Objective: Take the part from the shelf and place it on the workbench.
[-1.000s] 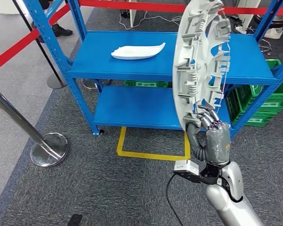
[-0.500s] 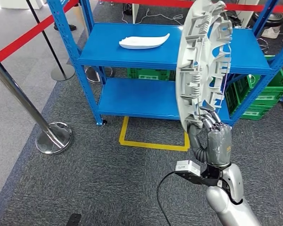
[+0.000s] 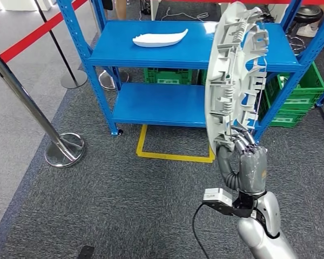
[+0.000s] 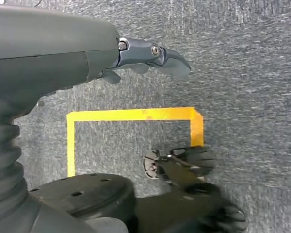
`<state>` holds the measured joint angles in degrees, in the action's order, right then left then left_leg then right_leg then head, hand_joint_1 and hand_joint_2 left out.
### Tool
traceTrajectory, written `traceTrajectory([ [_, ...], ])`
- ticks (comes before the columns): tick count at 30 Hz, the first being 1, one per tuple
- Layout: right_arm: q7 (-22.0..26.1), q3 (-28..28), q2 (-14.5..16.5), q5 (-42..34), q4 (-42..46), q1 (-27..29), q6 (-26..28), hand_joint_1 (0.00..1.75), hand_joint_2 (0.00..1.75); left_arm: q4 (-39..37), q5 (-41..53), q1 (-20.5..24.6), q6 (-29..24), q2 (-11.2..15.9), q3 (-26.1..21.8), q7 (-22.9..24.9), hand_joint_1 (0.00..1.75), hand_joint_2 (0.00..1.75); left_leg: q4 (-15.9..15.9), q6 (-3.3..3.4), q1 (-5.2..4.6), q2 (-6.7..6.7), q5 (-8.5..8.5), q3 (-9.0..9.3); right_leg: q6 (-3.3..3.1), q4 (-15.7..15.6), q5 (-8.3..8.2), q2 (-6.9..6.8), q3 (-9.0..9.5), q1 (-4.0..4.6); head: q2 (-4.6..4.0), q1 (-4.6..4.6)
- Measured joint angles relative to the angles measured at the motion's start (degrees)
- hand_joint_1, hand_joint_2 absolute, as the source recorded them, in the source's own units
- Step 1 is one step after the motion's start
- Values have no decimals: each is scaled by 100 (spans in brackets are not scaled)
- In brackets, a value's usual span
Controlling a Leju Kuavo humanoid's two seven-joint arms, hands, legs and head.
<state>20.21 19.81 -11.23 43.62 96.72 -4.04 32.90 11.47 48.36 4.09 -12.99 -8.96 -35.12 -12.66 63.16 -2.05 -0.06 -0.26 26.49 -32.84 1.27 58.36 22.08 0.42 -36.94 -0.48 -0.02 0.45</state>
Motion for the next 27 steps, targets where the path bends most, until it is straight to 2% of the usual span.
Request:
traceTrajectory([
  [1,9,-13,0,-15,20,11,7,175,175,0,13,9,-10,0,1,-5,0,175,-356,29,-5,-2,61,233,29,7,-45,-1,-37,4,0,2],
  [2,13,-28,0,-22,36,18,16,175,175,0,20,16,-17,0,1,-9,0,175,-591,57,-13,-5,119,365,50,9,-81,-3,-70,8,0,4],
  [3,20,-42,0,-30,45,23,26,175,175,0,24,18,-25,1,2,-11,0,175,-721,78,-22,-7,147,402,26,4,-114,-5,-97,10,0,10],
  [5,38,-59,2,-59,49,41,36,175,175,0,30,-7,-33,4,1,-12,0,175,-761,104,-36,-8,128,373,-51,-32,-169,-7,-117,5,0,16],
  [6,48,-62,3,-70,50,48,34,175,175,0,34,-22,-36,5,0,-10,0,175,-761,120,-45,-7,114,365,-62,-60,-204,-7,-111,1,0,20],
  [9,56,-84,7,-57,50,51,33,175,175,0,56,-23,-37,2,-1,-3,0,175,-753,189,-68,-7,68,326,79,-157,-314,-11,-88,-20,0,23],
  [11,56,-103,7,-31,49,51,33,175,175,0,75,-20,-37,4,-1,-1,0,175,-745,224,-88,-7,45,288,146,-202,-364,-12,-93,-41,0,21],
  [18,51,-124,7,22,47,59,32,175,175,0,99,-24,-37,16,-1,4,0,175,-723,331,-147,-9,-34,192,290,-250,-467,-17,-140,-112,0,15],
  [19,48,-127,7,38,47,62,32,175,175,0,109,-23,-37,17,-1,4,0,175,-746,352,-137,-10,-64,197,302,-241,-449,-18,-157,-114,0,17],
  [20,46,-132,7,51,47,64,32,175,175,0,117,-22,-37,19,-1,4,0,175,-773,373,-121,-13,-96,201,307,-149,-360,-18,-202,-107,0,21],
  [21,43,-138,7,62,47,66,32,175,175,0,124,-20,-37,21,-1,3,0,175,-798,389,-104,-18,-124,205,304,59,-204,-18,-288,-99,0,26],
  [23,41,-148,8,75,46,78,32,175,175,0,134,-22,-37,25,-1,0,0,175,-809,402,-92,-40,-146,201,294,841,251,-16,-574,-86,0,30],
  [24,39,-150,9,77,45,87,31,175,175,0,137,-25,-38,27,-1,-2,0,175,-806,398,-93,-58,-148,196,293,1232,425,-17,-704,-85,0,30],
  [25,37,-152,9,78,44,98,29,175,175,0,139,-27,-38,28,-1,-3,0,175,-802,393,-92,-82,-151,192,293,1484,519,-16,-770,-84,0,28],
  [26,33,-154,9,77,43,105,28,175,175,0,140,-29,-39,30,-1,-4,0,175,-796,382,-88,-115,-153,189,293,1509,510,-15,-731,-84,0,29],
  [27,31,-155,9,77,43,107,28,175,175,0,142,-29,-39,31,-1,-4,0,175,-787,363,-78,-157,-151,188,292,1282,402,-5,-566,-88,0,28],
])
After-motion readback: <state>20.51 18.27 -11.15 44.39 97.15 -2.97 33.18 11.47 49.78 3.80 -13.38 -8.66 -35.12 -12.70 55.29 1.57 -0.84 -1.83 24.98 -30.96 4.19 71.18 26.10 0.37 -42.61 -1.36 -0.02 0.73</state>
